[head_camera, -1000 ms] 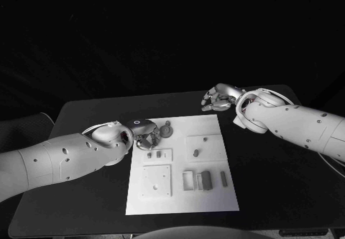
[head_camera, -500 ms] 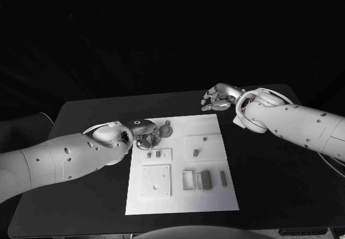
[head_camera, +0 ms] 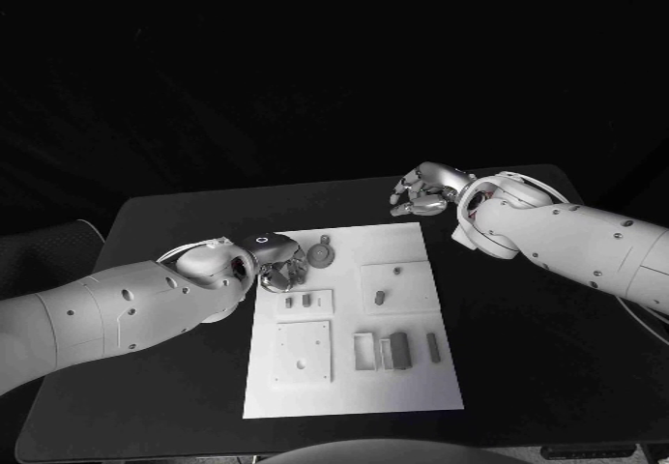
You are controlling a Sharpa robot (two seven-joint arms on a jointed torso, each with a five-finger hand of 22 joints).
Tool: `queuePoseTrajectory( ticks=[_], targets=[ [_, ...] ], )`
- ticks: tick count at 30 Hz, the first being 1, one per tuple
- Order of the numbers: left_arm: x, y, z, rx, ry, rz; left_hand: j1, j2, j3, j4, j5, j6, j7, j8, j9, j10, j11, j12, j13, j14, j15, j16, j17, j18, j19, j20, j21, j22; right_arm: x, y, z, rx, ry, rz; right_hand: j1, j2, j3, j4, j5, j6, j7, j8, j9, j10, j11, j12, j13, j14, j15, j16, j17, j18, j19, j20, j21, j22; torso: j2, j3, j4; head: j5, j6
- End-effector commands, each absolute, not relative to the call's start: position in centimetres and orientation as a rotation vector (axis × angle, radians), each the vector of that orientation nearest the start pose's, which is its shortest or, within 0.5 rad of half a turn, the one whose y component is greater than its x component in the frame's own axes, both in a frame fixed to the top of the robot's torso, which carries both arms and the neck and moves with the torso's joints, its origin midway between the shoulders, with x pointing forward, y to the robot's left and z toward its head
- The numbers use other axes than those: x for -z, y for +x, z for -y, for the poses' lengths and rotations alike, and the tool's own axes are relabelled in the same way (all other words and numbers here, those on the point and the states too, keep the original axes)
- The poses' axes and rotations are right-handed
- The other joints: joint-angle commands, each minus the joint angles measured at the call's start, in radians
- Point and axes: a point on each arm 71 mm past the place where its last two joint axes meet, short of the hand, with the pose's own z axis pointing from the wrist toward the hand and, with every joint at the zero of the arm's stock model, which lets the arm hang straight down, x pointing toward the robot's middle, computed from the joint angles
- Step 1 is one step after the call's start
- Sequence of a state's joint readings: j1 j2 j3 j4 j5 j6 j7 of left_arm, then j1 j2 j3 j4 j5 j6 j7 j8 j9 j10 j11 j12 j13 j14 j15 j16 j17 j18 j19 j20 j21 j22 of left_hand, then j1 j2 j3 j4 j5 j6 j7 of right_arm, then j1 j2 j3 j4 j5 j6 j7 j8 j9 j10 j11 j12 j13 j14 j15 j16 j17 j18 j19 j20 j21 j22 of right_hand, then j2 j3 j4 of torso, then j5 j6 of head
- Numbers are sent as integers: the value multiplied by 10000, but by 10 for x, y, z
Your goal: Assemble the parts on the task board
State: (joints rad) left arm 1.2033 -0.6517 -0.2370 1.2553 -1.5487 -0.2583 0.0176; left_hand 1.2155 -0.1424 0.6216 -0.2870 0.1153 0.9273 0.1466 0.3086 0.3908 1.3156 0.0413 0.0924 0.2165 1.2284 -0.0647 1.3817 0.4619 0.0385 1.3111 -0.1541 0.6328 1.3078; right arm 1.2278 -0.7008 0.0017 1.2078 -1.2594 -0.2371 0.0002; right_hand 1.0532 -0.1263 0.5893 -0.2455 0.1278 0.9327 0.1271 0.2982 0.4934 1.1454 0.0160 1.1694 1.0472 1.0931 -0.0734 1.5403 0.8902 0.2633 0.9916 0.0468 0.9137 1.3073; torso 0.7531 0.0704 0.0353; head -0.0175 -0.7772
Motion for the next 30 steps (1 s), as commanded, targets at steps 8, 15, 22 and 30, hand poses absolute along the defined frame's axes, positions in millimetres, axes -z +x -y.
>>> queuePoseTrajectory(
  ticks=[8,15,22,30],
  targets=[
    [268,498,-179,5539,4324,-18300,-15,-190,-191,12,-167,-707,-167,-348,-119,-61,72,-107,125,-80,-2,-56,-6,1001,0,-83,-64,166,179,549,221,-6734,248,-17057,-46,-30,-8,64,38,-2,48,-56,17,-45,42,50,-12,19,-81,-13,-15,-15,-25,-5,-61,167,1,-3,1,-7,12],
    [268,500,-185,5359,4212,-18247,15,-223,-219,21,-178,-905,-179,-417,-129,-83,78,-125,183,-90,4,-54,-4,1001,-4,-78,-81,171,179,549,221,-6708,260,-17072,-43,-33,-8,63,38,-5,48,-58,18,-46,42,49,-13,18,-81,-14,-16,-15,-27,-5,-62,167,0,-7,1,-20,28],
    [265,502,-210,5205,3576,-18117,59,-244,-201,29,-169,-799,-149,-325,-73,-161,102,-170,216,-130,27,-75,-13,994,-41,-62,-116,168,178,544,218,-6842,94,-17109,20,-66,4,5,40,-107,73,-119,6,-67,65,34,-24,-1,-68,-31,-25,-15,-46,-6,-75,165,-4,-12,-3,-48,161],
    [249,510,-243,5411,1768,-17751,126,-270,-45,40,-167,-399,60,-43,69,-717,310,-274,214,-559,233,-350,-135,949,-450,127,-441,92,188,531,214,-6855,-489,-17117,136,-140,66,-200,37,-489,204,-313,3,-526,187,-775,-601,-439,47,-766,-461,-39,-597,246,-467,88,-26,-4,9,-37,291]
  ],
)
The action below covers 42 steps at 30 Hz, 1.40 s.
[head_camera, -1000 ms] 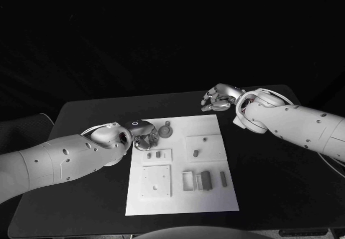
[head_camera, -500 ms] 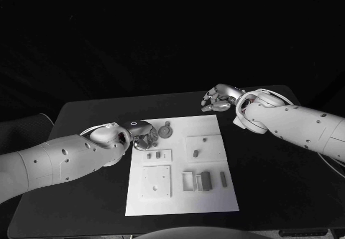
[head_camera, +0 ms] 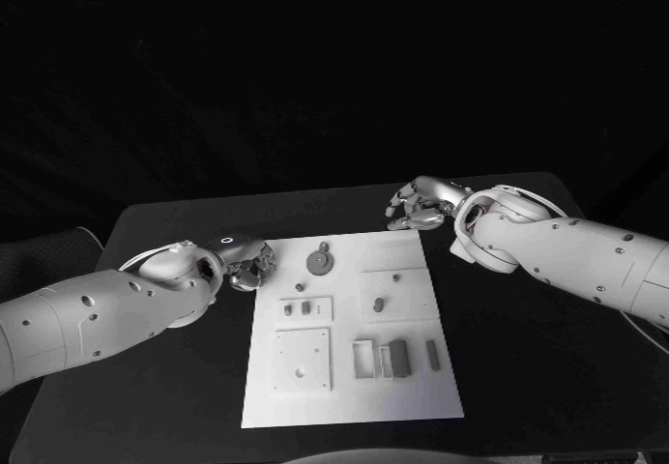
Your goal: Assemble the parts on the task board
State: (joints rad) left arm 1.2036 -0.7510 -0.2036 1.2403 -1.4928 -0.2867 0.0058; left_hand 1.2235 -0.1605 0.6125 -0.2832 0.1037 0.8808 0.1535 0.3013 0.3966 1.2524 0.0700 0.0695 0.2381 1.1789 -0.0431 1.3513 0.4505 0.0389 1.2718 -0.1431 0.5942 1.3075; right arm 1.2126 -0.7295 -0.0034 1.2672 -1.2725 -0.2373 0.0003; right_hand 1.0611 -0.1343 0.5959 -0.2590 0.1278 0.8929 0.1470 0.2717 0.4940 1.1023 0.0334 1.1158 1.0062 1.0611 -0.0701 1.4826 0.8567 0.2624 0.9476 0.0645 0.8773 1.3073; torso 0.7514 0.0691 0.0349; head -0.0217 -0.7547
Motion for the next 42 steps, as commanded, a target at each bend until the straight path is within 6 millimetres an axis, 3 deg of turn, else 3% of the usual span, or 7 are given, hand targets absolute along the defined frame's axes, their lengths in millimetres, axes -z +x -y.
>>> queuePoseTrajectory(
  ticks=[1,9,15,16,17,22,42],
  targets=[
    [246,511,-247,5555,1431,-17668,42,-91,51,6,-51,72,-2,36,14,-107,32,-43,0,-79,26,-57,-27,945,-71,26,-73,91,189,530,213,-6869,-584,-17080,85,-82,14,-105,42,-145,17,-72,1,-202,25,-420,-335,-204,27,-310,-208,-35,-261,115,-174,78,-13,7,14,6,85],
    [225,520,-274,7362,-2665,-16836,-12,-98,193,42,-11,244,114,179,101,-153,85,29,96,-532,87,-748,-338,851,-476,155,-590,-138,199,516,208,-6718,-1626,-16896,191,-165,118,-210,42,-213,67,-71,80,-713,85,-1875,-1552,-745,105,-1339,-892,-86,-933,430,-780,-103,2,9,10,-17,224],
    [222,522,-292,8699,-6026,-16668,-542,-84,70,120,-61,157,136,182,136,-367,236,-33,124,-1447,335,-2113,-920,552,-1585,421,-1652,-678,205,505,204,-6556,-2408,-16919,276,-272,193,-262,42,-321,145,-93,102,-832,195,-3900,-3117,-770,257,-2366,-1587,-60,-1244,632,-1246,-298,9,21,3,-110,309],
    [222,521,-293,8863,-6243,-16645,-720,-56,-94,83,-98,112,147,186,154,-503,360,-29,106,-1622,374,-2554,-1099,468,-1848,490,-1990,-893,207,504,204,-6498,-2568,-16954,263,-292,221,-243,43,-342,258,-97,99,-1384,325,-4739,-3631,-671,366,-2354,-1607,-31,-1179,638,-1225,-289,14,19,2,-151,335],
    [221,521,-294,8998,-6421,-16630,-842,-57,-210,65,-97,73,160,185,166,-617,386,-38,83,-1758,487,-2895,-1229,397,-2026,548,-2241,-1060,209,502,205,-6421,-2712,-17032,254,-302,219,-139,6,-357,382,-54,107,-525,436,-6140,-4868,-492,441,-2389,-1701,-6,-1077,716,-1201,-239,16,18,1,-189,353],
    [221,517,-294,9473,-6775,-16585,-1085,-17,-647,14,-115,-34,184,206,223,-874,563,-10,7,-2070,690,-4012,-1547,189,-2499,723,-3077,-1638,220,492,208,-6005,-3517,-17299,433,-386,136,-250,40,-352,281,-7,81,-527,542,-7284,-5628,-300,499,-2283,-1719,-6,-893,613,-1172,-193,22,17,2,-311,370],
    [221,515,-293,9797,-7040,-16573,-1063,41,-765,21,-110,-71,195,207,236,-975,605,-19,-25,-2091,739,-4248,-1515,151,-2505,757,-3271,-1769,241,476,199,-5149,-5112,-17338,386,-674,103,-85,43,-163,223,116,2,-9,549,-8218,-6226,184,496,-1980,-1718,-6,-356,382,-1009,-63,18,15,17,-330,357]
  ],
)
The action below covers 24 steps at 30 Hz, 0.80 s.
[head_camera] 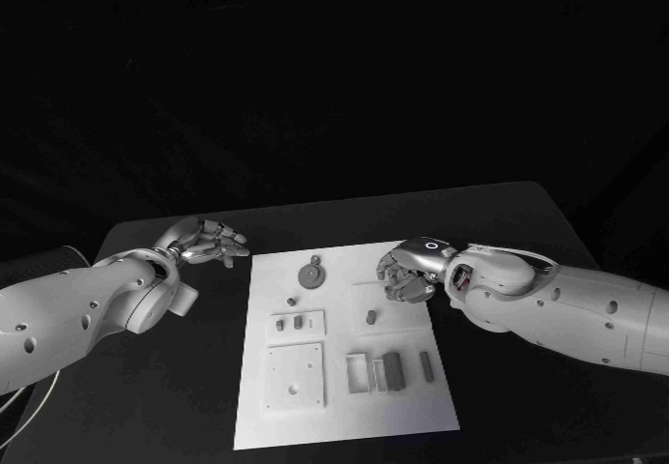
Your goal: Assemble the parts on the task board
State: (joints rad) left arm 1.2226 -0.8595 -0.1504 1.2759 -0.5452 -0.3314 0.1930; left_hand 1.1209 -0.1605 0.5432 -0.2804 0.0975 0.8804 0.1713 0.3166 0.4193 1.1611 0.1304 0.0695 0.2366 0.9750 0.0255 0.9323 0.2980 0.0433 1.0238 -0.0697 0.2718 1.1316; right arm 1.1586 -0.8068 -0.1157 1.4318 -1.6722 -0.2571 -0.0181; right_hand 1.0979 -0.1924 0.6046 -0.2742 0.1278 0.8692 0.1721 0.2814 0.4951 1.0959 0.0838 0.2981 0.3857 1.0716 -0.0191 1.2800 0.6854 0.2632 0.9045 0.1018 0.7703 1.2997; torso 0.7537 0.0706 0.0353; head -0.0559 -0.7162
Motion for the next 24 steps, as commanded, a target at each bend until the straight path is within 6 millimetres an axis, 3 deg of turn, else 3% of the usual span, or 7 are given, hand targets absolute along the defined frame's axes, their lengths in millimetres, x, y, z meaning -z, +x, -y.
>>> queuePoseTrajectory(
  ticks=[1,11,19,24],
  targets=[
    [221,515,-293,9810,-7043,-16585,-35,41,-73,-8,-48,-68,17,54,9,-64,1,-20,-10,-53,54,-61,10,107,-25,24,-50,-11,242,475,199,-5114,-5179,-17374,27,-84,24,69,43,96,-35,32,-8,62,48,-62,-36,94,-11,52,-6,-14,86,3,64,16,-6,-4,12,17,-38],
    [221,515,-294,9785,-7083,-16596,-26,56,-82,-4,-46,-76,21,52,10,-74,6,-17,-13,-55,59,-84,21,104,-22,28,-70,-23,248,474,199,-4896,-5387,-17459,140,92,92,6,45,414,-121,196,13,269,26,-207,-142,228,-29,113,-24,-14,200,-53,85,58,-1,-13,0,49,-98],
    [221,515,-294,9761,-7110,-16612,-24,72,-90,3,-45,-90,27,46,8,-83,10,-14,-15,-54,63,-100,31,102,-17,31,-86,-32,248,475,197,-4839,-5485,-17428,316,654,216,-120,49,711,-237,327,33,555,-46,-287,-201,343,-96,161,-45,-14,300,-102,101,111,-2,-8,2,75,-112],
    [221,515,-294,9770,-7108,-16624,-23,81,-94,7,-45,-99,31,41,7,-86,10,-12,-15,-51,64,-107,37,102,-13,32,-93,-36,248,475,195,-4851,-5536,-17409,431,810,564,-35,67,856,-287,369,32,707,-81,-325,-224,399,-127,170,-65,-14,364,-106,86,120,0,-6,0,80,-123]
  ],
)
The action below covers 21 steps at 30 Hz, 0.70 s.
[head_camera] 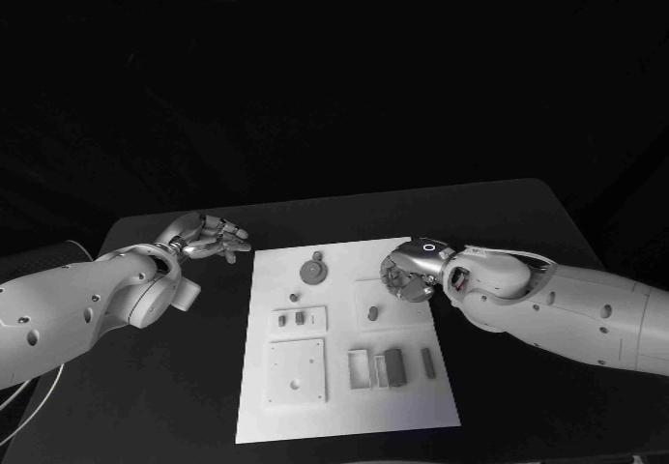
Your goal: Assemble the parts on the task board
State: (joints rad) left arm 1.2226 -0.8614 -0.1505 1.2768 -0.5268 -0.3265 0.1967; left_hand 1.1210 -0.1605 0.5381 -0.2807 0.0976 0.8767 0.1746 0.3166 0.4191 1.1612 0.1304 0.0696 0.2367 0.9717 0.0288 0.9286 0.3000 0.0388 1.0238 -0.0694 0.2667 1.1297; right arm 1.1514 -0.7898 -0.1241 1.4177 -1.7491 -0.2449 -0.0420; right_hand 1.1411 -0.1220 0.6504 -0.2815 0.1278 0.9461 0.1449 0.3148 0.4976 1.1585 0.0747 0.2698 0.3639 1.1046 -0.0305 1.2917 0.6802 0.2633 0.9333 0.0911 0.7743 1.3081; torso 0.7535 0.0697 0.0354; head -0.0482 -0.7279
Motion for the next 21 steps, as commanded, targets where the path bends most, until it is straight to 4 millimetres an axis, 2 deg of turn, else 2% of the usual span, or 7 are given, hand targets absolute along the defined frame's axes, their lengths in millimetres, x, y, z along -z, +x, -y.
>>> queuePoseTrajectory(
  ticks=[1,9,13,19,21],
  targets=[
    [221,515,-293,9773,-7108,-16631,-23,82,-43,11,-46,-63,-1,41,9,-86,11,-12,-17,-18,30,-71,19,147,-12,30,-43,-17,248,475,194,-4854,-5551,-17413,8,138,166,41,65,116,-27,44,8,114,0,-46,-8,84,-20,57,-14,-15,90,-2,48,42,1,4,-1,7,-10],
    [221,515,-293,9785,-7108,-16657,-15,92,-48,12,-46,-73,3,37,8,-91,11,-10,-18,-8,29,-77,29,149,-1,28,-50,-21,251,476,191,-4805,-5626,-17426,-3,179,276,21,54,185,-51,64,11,204,-26,-62,-12,147,-45,84,-17,-15,147,-21,69,67,-1,5,6,5,-34],
    [222,515,-293,9765,-7126,-16681,-10,94,-51,10,-45,-77,5,35,8,-95,12,-10,-19,-3,28,-80,35,150,4,27,-54,-23,251,476,190,-4789,-5611,-17382,-34,13,299,-15,50,159,-41,37,-3,208,-23,-109,-31,176,-44,92,-22,-15,180,-39,83,87,3,4,4,2,-57],
    [222,515,-293,9747,-7154,-16749,-3,84,-63,5,-47,-94,11,27,6,-115,17,-15,-24,3,29,-92,48,151,13,28,-65,-28,250,476,189,-4805,-5584,-17315,-141,-481,340,19,48,38,20,-60,-60,-112,114,-402,-160,91,75,52,-46,-15,168,-39,38,105,-2,2,-4,9,-60],
    [222,515,-294,9747,-7158,-16763,-3,84,-66,6,-47,-99,13,25,5,-121,20,-16,-25,5,29,-95,51,151,16,28,-67,-29,250,476,189,-4794,-5589,-17309,-134,-515,350,17,46,43,19,-60,-62,-160,139,-441,-177,78,96,56,-44,-15,166,-38,33,108,-3,1,-4,10,-66]
  ],
)
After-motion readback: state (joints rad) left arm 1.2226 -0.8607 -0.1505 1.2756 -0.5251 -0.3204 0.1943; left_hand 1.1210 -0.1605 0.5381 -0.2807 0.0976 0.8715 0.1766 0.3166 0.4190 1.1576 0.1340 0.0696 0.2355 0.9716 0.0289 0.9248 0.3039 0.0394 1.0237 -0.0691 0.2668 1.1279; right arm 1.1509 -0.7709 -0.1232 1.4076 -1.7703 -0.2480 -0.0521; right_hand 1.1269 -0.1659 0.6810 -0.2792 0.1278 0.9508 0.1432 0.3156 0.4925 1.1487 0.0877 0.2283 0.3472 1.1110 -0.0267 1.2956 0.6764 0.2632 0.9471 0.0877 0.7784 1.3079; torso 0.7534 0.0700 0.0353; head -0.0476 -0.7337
